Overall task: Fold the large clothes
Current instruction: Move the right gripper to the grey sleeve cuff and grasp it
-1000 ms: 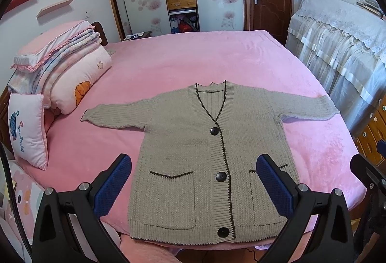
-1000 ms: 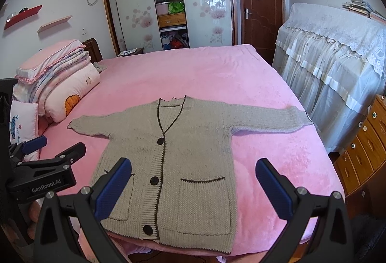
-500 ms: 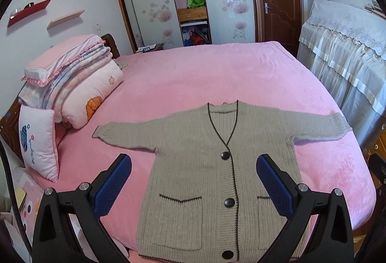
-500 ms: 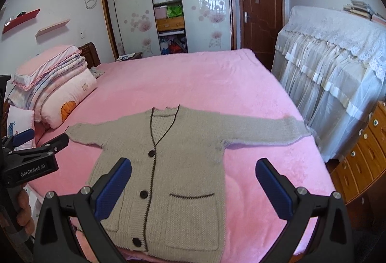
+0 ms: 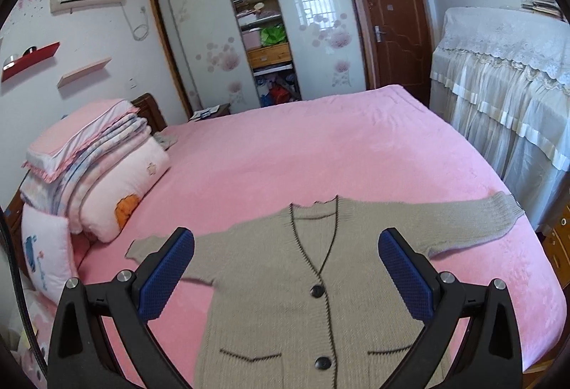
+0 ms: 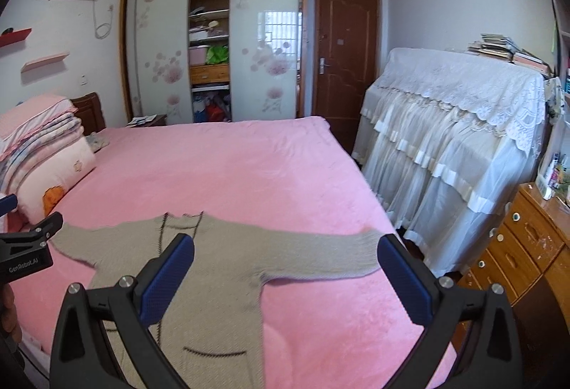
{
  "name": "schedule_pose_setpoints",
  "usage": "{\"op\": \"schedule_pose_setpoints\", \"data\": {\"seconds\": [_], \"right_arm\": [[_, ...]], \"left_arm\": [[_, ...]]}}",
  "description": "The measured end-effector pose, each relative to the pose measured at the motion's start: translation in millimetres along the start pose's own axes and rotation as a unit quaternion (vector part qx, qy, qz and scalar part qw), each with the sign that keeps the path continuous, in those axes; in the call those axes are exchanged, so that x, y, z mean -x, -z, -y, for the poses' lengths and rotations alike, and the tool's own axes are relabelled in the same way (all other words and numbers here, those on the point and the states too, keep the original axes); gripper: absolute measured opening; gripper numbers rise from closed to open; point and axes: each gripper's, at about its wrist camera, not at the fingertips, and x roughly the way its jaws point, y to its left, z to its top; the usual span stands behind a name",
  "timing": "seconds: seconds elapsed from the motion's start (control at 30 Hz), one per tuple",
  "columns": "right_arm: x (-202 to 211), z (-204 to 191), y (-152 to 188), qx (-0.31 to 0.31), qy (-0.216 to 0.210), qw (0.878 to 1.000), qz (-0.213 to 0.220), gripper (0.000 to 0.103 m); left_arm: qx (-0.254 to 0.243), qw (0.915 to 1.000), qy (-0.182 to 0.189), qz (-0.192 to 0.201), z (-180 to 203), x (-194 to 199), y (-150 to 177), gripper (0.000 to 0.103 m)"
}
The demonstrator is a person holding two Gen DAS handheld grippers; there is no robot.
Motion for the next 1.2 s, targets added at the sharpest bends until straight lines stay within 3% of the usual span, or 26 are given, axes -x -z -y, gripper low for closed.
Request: {"op": "schedule_pose_setpoints", "data": {"seconds": [0.3, 0.47, 0.6, 0.8, 1.07, 1.2], "right_arm": [[-53.7, 61.4, -20.7, -0.041, 0.063, 0.997, -0.002, 0.103], [-88.0, 94.6, -23.3, -0.070, 0.084, 0.994, -0.023, 0.103], [-119.7, 123.3, -18.8, -0.090, 0.101, 0.990, -0.050, 0.103], [-161.5, 159.3, 3.7, -0.125, 0.122, 0.981, -0.086, 0.103], [-240.3, 208.2, 50.6, -0.188, 0.098, 0.966, -0.147, 0.103], [-290.5, 234.9, 87.1, -0.229, 0.083, 0.950, -0.193, 0.093]], "left_arm": [[-0.023, 0.9985, 0.042, 0.028, 72.0, -70.5, -15.4, 0.103], [-0.034, 0.9970, 0.051, 0.047, 113.8, -97.7, -16.4, 0.103], [-0.036, 0.9958, 0.074, 0.038, 146.9, -127.0, -16.3, 0.103], [-0.043, 0.9945, 0.093, 0.022, 193.9, -167.4, -10.4, 0.103], [-0.037, 0.9934, 0.108, 0.006, 257.8, -226.4, 1.3, 0.103], [-0.041, 0.9937, 0.104, -0.001, 288.3, -255.2, 13.9, 0.103]]}}
